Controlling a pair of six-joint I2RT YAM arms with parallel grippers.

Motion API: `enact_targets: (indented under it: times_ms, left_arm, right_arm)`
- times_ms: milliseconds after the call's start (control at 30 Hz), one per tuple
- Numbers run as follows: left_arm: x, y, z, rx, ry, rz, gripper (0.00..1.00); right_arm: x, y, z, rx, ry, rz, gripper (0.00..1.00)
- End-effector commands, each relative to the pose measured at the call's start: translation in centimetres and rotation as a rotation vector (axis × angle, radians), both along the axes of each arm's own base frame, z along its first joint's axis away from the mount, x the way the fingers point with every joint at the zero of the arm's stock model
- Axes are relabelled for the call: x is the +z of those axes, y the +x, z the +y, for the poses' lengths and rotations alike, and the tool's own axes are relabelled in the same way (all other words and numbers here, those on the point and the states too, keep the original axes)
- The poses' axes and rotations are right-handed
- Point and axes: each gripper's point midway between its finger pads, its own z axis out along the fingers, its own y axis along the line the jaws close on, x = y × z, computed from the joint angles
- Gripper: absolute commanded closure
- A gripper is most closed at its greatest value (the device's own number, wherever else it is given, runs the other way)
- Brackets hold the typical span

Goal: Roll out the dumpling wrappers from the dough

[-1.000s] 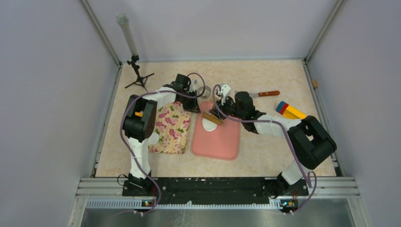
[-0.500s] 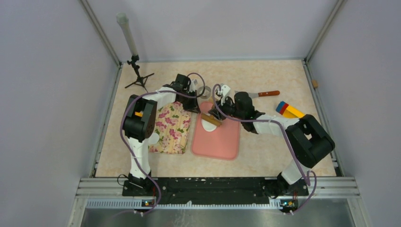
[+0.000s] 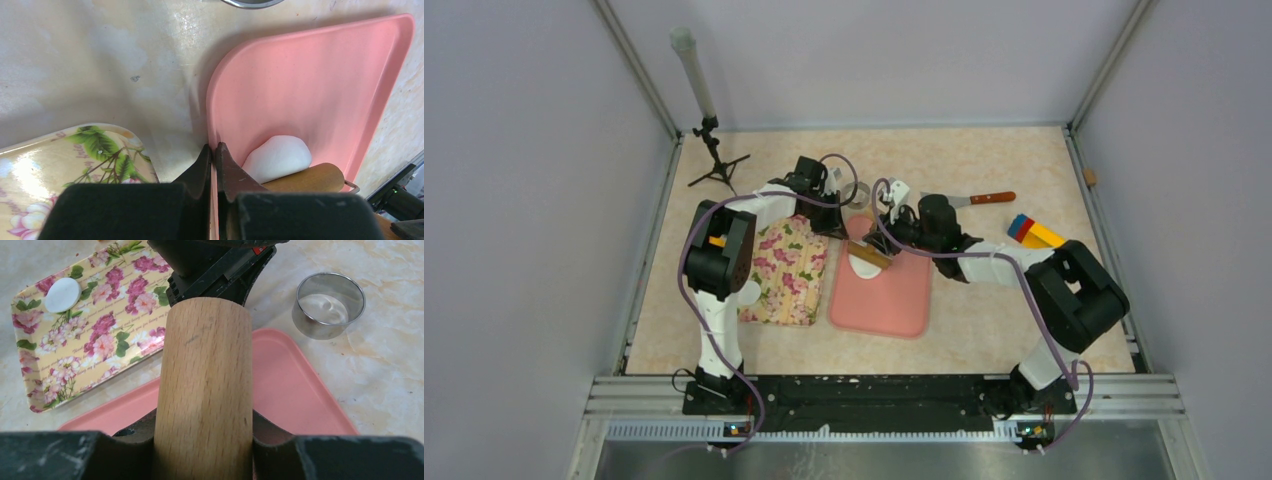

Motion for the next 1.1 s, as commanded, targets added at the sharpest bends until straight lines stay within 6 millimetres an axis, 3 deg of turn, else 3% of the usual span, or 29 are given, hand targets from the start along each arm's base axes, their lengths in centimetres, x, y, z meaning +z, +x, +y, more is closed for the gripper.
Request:
enact_targets:
  times_ms: [0, 1067]
  left_arm:
    - [-3.1, -3.4, 1.6, -0.013, 0.091, 0.123, 1.0]
    - [-2.9, -3.4, 1.7, -0.012, 0.088, 0.121, 1.0]
  right_arm:
    - [-10.6, -6.7, -3.2, 0.054, -0.256, 0.346, 1.0]
    - [-12.3, -9.9, -3.7, 0.166, -0.301, 0.466, 1.0]
